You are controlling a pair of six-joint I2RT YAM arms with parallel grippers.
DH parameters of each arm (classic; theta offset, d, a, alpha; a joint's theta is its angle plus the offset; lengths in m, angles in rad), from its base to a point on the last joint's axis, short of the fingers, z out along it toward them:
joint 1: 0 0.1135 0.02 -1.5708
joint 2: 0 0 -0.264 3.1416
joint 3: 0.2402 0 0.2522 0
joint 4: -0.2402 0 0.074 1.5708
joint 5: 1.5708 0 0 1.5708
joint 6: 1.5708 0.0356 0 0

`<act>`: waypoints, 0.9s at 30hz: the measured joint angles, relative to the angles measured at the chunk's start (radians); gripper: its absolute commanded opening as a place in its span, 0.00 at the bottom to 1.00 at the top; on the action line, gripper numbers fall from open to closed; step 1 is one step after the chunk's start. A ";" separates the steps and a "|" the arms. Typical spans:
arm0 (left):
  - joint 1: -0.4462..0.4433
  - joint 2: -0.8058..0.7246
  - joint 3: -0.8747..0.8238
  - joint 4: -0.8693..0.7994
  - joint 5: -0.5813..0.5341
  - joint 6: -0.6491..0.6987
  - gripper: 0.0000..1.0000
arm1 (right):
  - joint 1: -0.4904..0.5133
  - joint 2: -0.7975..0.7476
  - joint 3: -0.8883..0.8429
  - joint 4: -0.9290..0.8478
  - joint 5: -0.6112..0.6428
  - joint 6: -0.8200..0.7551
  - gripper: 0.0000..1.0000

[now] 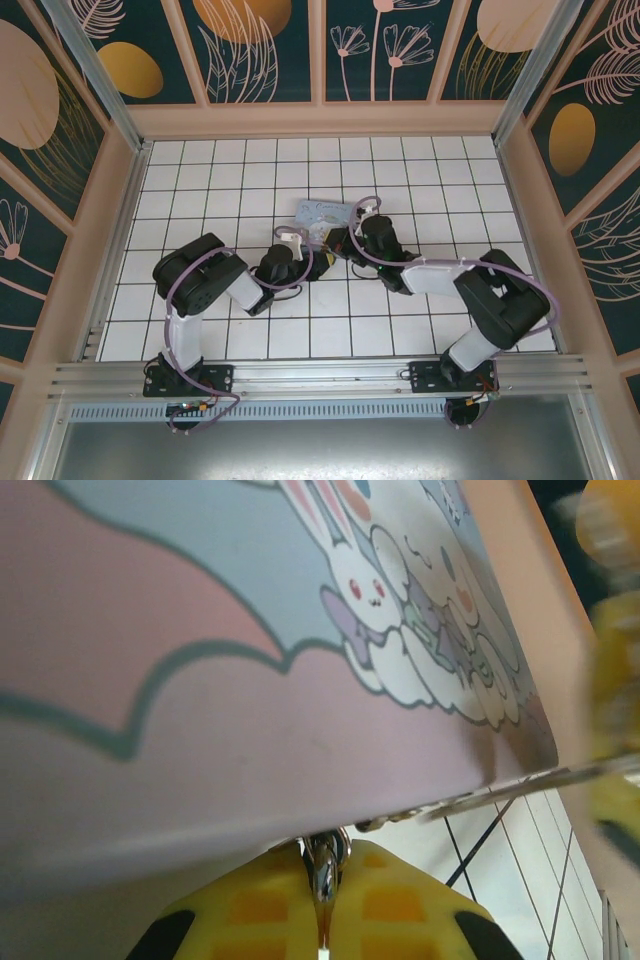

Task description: Unlock a padlock with a key

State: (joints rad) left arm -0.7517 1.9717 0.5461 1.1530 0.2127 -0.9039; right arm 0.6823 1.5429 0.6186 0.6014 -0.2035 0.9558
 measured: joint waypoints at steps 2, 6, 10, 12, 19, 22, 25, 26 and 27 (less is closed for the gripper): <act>0.003 -0.014 -0.004 -0.020 0.008 -0.005 0.00 | 0.000 -0.061 -0.003 -0.021 0.001 -0.008 0.00; 0.015 -0.049 -0.020 -0.060 0.023 -0.014 0.00 | 0.000 -0.224 -0.066 -0.031 0.004 -0.016 0.00; 0.032 -0.093 -0.050 -0.095 0.045 -0.023 0.00 | 0.009 -0.389 -0.206 -0.037 0.011 -0.014 0.00; 0.037 -0.114 -0.064 -0.111 0.054 -0.026 0.00 | 0.023 -0.451 -0.276 -0.046 0.019 -0.010 0.00; 0.052 -0.205 -0.130 -0.171 0.096 -0.044 0.00 | 0.118 -0.609 -0.436 -0.096 0.069 0.033 0.00; 0.056 -0.242 -0.147 -0.201 0.118 -0.055 0.00 | 0.187 -0.628 -0.458 -0.102 0.107 0.063 0.00; 0.058 -0.286 -0.154 -0.231 0.142 -0.066 0.00 | 0.261 -0.628 -0.480 -0.098 0.151 0.100 0.00; 0.058 -0.298 -0.155 -0.235 0.151 -0.071 0.00 | 0.286 -0.625 -0.491 -0.094 0.167 0.112 0.00; 0.058 -0.310 -0.155 -0.238 0.161 -0.078 0.00 | 0.307 -0.621 -0.502 -0.087 0.183 0.126 0.00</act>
State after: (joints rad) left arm -0.6933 1.6619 0.3908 0.9150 0.3737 -0.9817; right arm 0.9897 0.9222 0.1165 0.5140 -0.0200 1.0821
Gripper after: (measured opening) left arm 0.079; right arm 0.047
